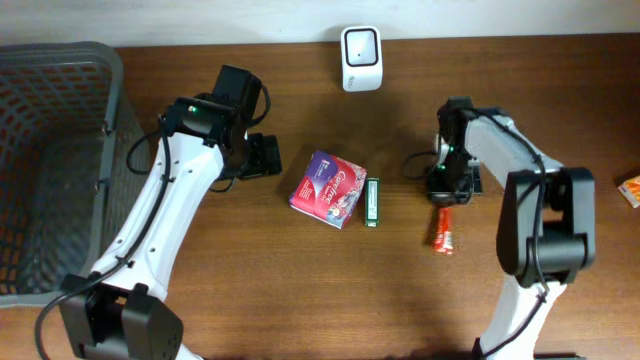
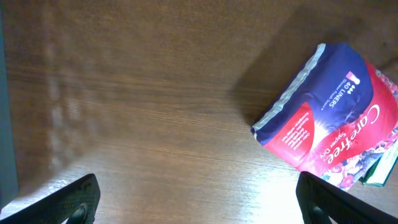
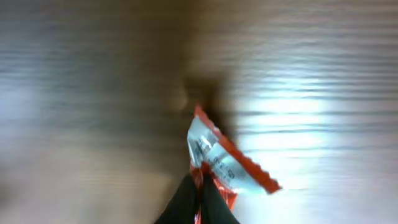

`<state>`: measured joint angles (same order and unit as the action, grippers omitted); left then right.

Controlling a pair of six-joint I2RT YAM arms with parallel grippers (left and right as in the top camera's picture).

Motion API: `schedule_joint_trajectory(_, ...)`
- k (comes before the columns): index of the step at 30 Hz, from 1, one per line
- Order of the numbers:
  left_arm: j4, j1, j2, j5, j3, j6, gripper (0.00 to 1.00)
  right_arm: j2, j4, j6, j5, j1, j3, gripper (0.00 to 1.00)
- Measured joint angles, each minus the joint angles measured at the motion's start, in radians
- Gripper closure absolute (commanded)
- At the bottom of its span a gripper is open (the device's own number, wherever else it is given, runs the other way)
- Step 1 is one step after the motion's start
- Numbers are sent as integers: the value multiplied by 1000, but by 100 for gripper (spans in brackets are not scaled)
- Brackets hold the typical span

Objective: Scan the item barcode

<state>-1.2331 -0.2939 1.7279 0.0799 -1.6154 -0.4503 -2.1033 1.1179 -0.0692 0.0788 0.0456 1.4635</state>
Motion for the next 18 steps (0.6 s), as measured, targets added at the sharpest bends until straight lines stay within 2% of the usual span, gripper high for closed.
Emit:
schedule_joint_trajectory(3,0,0,0,0,0,0,1,-28,116,119,307,2,136,96)
schedule_joint_trajectory(5,0,0,0,0,0,0,1,-28,109,223,542,2,193,96)
schedule_joint_trajectory(9,0,0,0,0,0,0,1,-28,43,301,874,3,190,96)
schedule_joint_trajectory(12,0,0,0,0,0,0,1,-28,29,313,1044,3,190,96)
schedule_joint_trajectory(18,0,0,0,0,0,0,1,-28,-20,317,1193,30,182,96)
